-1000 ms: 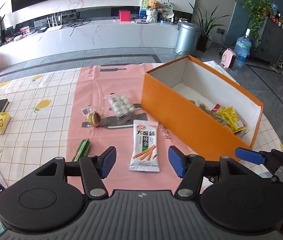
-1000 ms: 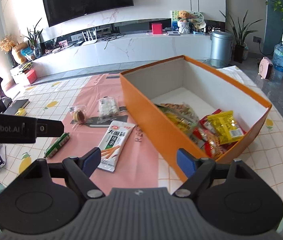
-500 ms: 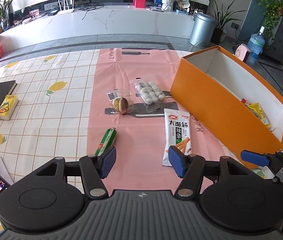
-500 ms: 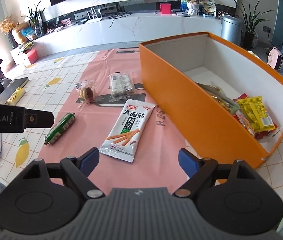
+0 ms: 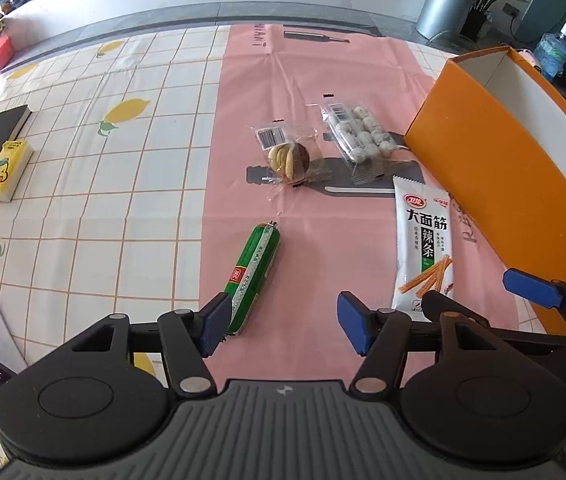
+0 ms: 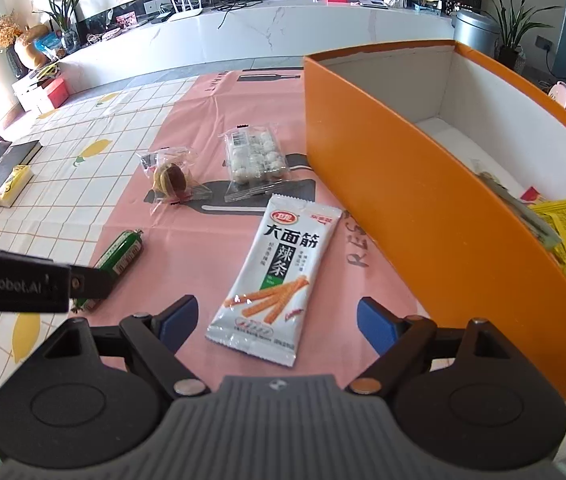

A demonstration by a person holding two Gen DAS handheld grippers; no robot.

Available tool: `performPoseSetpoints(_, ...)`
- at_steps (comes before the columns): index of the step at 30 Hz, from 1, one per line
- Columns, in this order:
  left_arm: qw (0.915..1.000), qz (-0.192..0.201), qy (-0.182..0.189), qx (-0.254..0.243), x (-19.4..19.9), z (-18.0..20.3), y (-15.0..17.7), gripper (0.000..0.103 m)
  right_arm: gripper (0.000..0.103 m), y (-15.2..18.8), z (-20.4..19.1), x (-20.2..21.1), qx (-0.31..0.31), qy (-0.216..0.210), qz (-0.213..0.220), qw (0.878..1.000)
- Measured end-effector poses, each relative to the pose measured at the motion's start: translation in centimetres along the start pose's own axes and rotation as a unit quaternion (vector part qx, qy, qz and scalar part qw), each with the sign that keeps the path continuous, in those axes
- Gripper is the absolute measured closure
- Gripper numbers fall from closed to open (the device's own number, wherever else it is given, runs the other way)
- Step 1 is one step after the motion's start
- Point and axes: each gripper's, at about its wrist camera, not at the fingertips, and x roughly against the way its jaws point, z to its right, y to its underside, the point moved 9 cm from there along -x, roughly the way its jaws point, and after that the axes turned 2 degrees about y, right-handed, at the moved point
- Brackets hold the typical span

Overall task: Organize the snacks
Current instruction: 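Grasp the green sausage with the left tool while the right tool grasps the white stick-snack packet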

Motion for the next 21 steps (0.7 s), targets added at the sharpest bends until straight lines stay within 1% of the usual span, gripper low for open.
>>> performPoseSetpoints(6,0.9995,-0.03,-0.01,0.009,-1.9,-1.1,0.1,0.03,0.019,-0.5,0.0,-2.5,-0.007,-0.001,-0.016,1.0)
performPoseSetpoints(9,0.999,-0.038,-0.016,0.017,-2.8,-1.6,0.2,0.03,0.017,-0.8,-0.2,-3.6,-0.004,-0.004,-0.022,1.0)
performPoseSetpoints(14,0.9985,-0.043,-0.031,0.014,-4.1,-2.0,0.3,0.03,0.016,-0.8,-0.4,-5.1,0.001,-0.006,-0.031,1.0)
performPoseSetpoints(17,0.9986,-0.044,-0.024,0.017,-4.5,-1.9,0.4,0.033,0.016,-0.8,-0.5,-5.8,-0.001,-0.014,-0.034,0.999)
performPoseSetpoints(18,0.9987,-0.043,-0.024,0.018,-4.6,-1.9,0.3,0.037,0.015,-0.8,-0.5,-5.8,0.001,-0.013,-0.028,1.0)
performPoseSetpoints(20,0.9988,-0.036,-0.028,0.016,-4.7,-1.9,0.2,0.041,0.015,-0.9,-0.6,-6.0,0.014,-0.009,-0.023,1.0)
performPoseSetpoints(21,0.999,-0.033,-0.028,0.016,-4.7,-1.8,0.2,0.046,0.016,-0.9,-0.7,-6.1,0.023,-0.005,-0.019,1.0)
